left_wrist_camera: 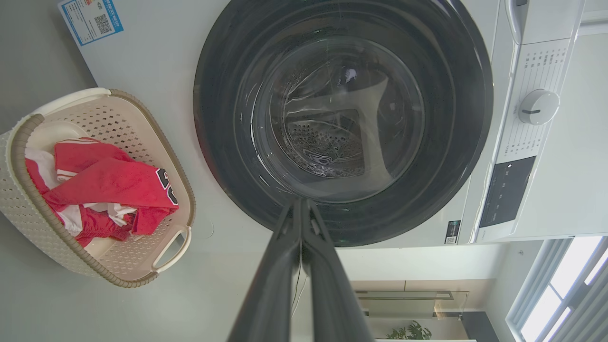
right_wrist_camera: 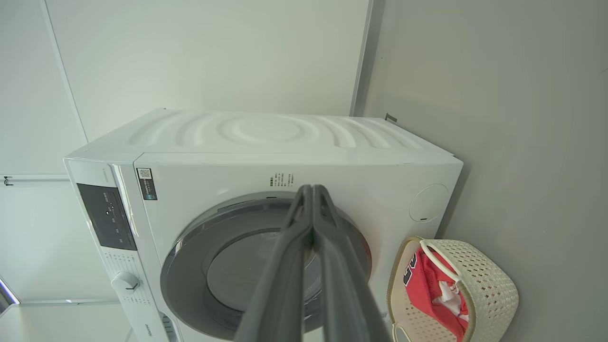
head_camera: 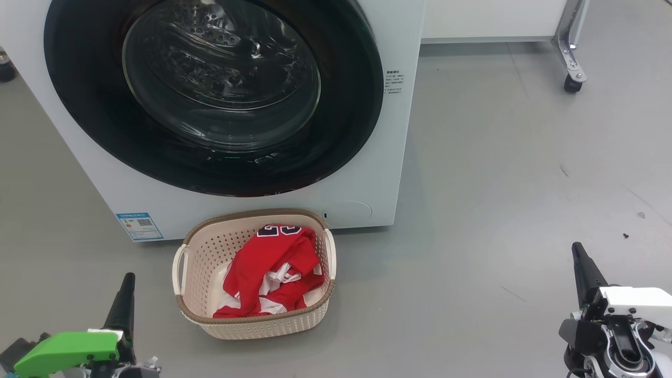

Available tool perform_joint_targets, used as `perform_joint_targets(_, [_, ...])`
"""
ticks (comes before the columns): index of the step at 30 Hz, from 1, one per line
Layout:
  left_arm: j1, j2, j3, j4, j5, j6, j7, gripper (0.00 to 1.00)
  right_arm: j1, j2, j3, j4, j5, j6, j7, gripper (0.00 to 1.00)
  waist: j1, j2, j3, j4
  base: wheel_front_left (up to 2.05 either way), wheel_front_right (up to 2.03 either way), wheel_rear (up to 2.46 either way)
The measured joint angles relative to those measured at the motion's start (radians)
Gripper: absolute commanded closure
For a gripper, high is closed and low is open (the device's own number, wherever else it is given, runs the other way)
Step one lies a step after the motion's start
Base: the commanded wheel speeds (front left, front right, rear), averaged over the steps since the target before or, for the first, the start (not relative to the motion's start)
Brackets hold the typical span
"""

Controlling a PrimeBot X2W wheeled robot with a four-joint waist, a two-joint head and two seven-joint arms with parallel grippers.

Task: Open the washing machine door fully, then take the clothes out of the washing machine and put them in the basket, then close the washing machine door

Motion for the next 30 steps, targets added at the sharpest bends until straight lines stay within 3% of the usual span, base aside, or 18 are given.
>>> perform_joint_targets(30, [-0.004, 0.0, 0.003, 0.011, 0.0, 0.0, 0.005, 1.0, -0.001, 0.0, -0.003, 0.007, 0.0, 0.003, 0.004, 1.0, 0.0, 0.0, 0.0, 0.0, 0.0, 0.0, 0.0])
